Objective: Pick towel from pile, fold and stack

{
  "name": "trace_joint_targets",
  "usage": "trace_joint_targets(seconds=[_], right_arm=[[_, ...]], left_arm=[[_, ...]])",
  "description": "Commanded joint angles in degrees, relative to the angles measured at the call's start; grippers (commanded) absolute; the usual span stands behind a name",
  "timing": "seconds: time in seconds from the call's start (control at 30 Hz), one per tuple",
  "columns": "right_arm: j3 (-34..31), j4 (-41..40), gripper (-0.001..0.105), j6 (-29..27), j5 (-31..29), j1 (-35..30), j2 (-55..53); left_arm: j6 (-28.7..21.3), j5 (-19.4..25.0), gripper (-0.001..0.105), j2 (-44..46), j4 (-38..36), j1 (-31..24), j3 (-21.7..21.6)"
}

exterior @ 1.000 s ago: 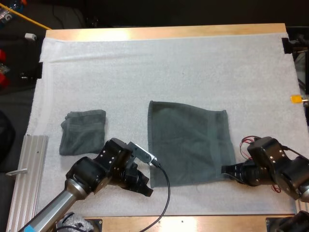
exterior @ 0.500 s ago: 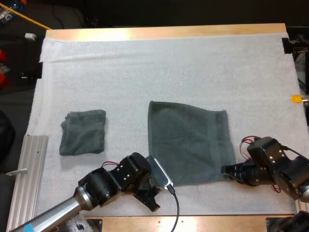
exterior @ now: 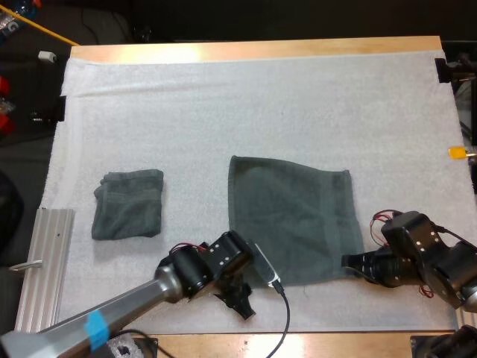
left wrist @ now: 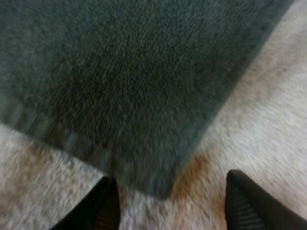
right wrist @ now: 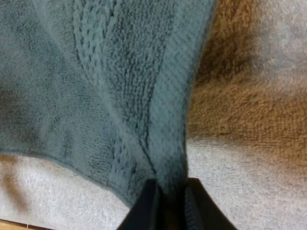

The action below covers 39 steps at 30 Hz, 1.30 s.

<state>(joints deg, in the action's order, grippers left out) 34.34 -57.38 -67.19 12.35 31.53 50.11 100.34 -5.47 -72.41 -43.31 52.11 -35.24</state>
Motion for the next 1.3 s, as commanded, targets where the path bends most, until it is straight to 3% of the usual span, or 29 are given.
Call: trace_joint_targets(seconds=[0.0, 0.4, 0.67, 0.77, 1.1, 1.27], right_arm=[[0.1, -0.4, 0.000, 0.1, -0.1, 0.2, -0.2], [0.1, -0.4, 0.000, 0.1, -0.1, 0.2, -0.2], [0.1, -0.4, 0.000, 0.1, -0.1, 0.2, -0.2], [0.1, -0.4, 0.000, 0.1, -0.1, 0.2, -0.2], [0.3, -0.4, 0.000, -0.7, 0.3, 0.2, -0.4], [0.8, -1.6, 0.000, 0.3, 1.7, 0.2, -2.6]], left_arm=[[0.0, 1.0, 0.047, -1.4, 1.6, 0.4, 0.1], [0.0, 1.0, 0.044, -11.6, 3.6, 0.4, 0.1], [0.0, 1.0, 0.009, -11.5, 1.6, 0.4, -1.4], [0.0, 1.0, 0.001, -11.0, 0.2, 0.4, -3.0], [0.1, 1.0, 0.000, -1.5, -9.2, 0.4, -10.3], [-0.4, 0.7, 0.000, 4.1, -16.2, 0.4, -11.8]])
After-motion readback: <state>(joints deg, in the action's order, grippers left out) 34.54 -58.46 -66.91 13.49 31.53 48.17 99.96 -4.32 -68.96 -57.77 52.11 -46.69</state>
